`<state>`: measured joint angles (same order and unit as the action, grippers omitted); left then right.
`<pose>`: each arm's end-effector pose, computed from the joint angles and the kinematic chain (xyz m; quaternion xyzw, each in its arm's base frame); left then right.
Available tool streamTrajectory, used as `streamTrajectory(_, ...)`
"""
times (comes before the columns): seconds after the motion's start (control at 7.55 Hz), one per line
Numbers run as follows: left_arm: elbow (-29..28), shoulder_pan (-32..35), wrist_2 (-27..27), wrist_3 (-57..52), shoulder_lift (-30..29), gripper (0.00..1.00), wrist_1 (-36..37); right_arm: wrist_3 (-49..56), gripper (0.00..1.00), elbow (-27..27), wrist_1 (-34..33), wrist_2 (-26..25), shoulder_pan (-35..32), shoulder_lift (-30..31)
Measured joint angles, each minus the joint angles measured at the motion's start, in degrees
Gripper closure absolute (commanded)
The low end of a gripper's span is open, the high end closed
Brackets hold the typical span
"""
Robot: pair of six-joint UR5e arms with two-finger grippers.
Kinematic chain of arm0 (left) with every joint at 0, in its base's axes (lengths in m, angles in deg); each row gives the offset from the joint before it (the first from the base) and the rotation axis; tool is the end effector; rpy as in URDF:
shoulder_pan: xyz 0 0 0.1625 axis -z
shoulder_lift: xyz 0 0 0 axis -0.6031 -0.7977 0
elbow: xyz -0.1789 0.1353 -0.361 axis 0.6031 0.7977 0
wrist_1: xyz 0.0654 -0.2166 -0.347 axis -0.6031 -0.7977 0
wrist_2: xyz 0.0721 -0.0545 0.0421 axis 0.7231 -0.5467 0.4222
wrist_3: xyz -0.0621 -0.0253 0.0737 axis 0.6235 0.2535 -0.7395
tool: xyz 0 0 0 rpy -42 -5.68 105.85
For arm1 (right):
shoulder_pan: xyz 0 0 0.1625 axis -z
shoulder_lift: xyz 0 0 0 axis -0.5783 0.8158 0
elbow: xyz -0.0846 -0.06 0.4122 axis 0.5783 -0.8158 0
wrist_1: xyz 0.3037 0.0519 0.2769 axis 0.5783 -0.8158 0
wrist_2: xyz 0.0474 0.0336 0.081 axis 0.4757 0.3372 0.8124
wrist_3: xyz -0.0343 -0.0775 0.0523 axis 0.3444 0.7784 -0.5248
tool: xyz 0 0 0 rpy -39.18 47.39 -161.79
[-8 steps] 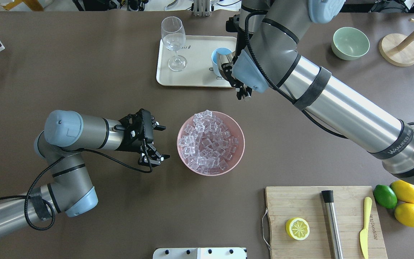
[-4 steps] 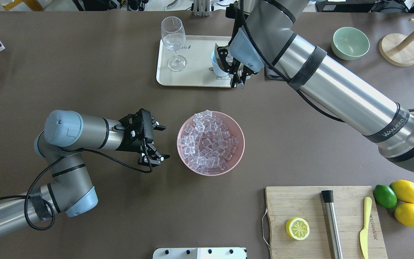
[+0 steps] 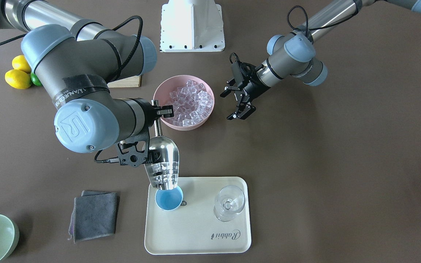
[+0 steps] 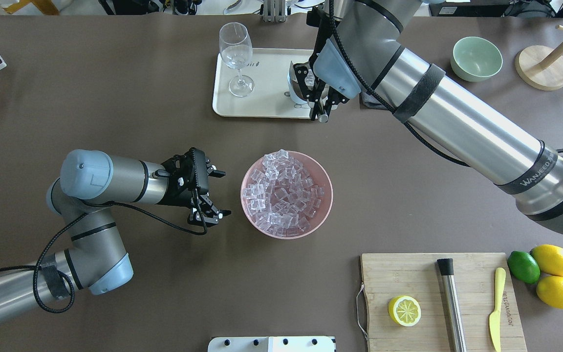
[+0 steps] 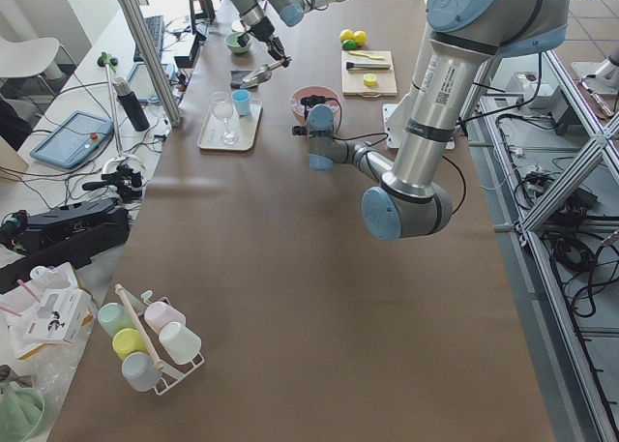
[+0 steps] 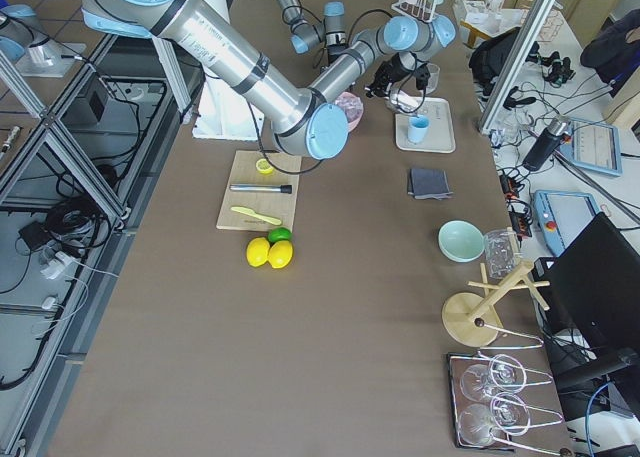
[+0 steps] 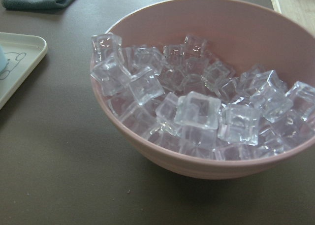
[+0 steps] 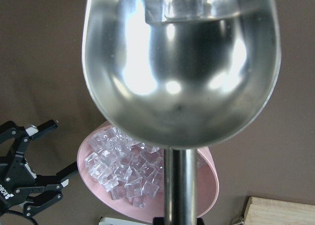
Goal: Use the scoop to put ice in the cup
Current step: 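Tilt the scoop over the light-blue cup to pour the ice in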
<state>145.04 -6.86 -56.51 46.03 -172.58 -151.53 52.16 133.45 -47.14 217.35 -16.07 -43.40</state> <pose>0.5103 -0.4100 0.3265 0.4900 0.4610 0.4535 0.5846 -0.4355 -0.6168 0.1673 -0.2505 -0.4607 -0.1188 0.8431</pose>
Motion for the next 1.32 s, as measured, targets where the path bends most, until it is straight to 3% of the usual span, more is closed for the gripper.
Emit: streamTrajectory(1.32, -0.1, 0.0, 0.0, 0.0, 0.0, 0.02, 0.0, 0.0, 1.0, 0.2, 0.1, 2.7, 0.1, 0.5)
